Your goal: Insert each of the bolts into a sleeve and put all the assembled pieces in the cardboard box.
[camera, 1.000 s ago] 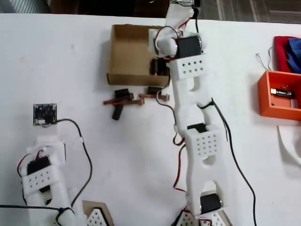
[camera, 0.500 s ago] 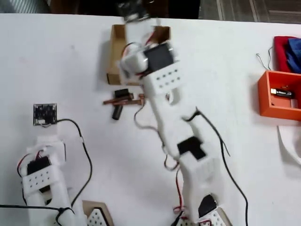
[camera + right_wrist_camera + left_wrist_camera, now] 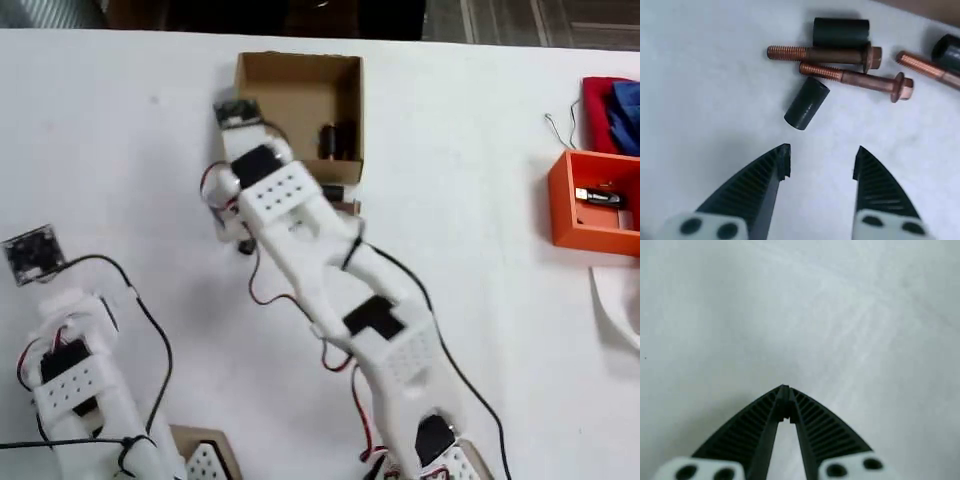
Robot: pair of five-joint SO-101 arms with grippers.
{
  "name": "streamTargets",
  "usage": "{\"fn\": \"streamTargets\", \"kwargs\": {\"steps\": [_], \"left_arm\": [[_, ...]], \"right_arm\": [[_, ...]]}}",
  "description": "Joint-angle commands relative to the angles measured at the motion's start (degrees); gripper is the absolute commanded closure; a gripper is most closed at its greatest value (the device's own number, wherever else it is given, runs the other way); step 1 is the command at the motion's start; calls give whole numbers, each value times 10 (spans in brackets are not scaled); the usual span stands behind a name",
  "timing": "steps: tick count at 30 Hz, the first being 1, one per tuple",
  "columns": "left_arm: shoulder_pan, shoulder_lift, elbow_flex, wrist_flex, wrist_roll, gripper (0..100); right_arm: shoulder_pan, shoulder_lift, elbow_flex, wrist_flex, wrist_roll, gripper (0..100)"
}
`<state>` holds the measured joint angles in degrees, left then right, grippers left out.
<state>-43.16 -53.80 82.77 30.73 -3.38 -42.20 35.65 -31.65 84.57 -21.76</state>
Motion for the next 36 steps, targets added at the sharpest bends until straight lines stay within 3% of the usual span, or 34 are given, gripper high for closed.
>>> {"fn": "streamTargets", "kwargs": {"steps": [1,7,20,24,28,36], "left_arm": [[-8,-3,-1,-12,14,969],[-6,-2,-1,-12,13,969],[-5,-2,-1,-11,13,969],[-5,-2,-1,-11,13,969],[-5,-2,-1,-11,13,969],[-5,-2,-1,-11,12,969]], "right_arm": [[-7,42,-25,-19,-35,806],[-6,126,-144,-17,-51,877],[2,268,-297,17,-51,845],[11,284,-324,57,-49,984],[18,285,-367,120,-45,980],[19,222,-571,169,107,978]]}}
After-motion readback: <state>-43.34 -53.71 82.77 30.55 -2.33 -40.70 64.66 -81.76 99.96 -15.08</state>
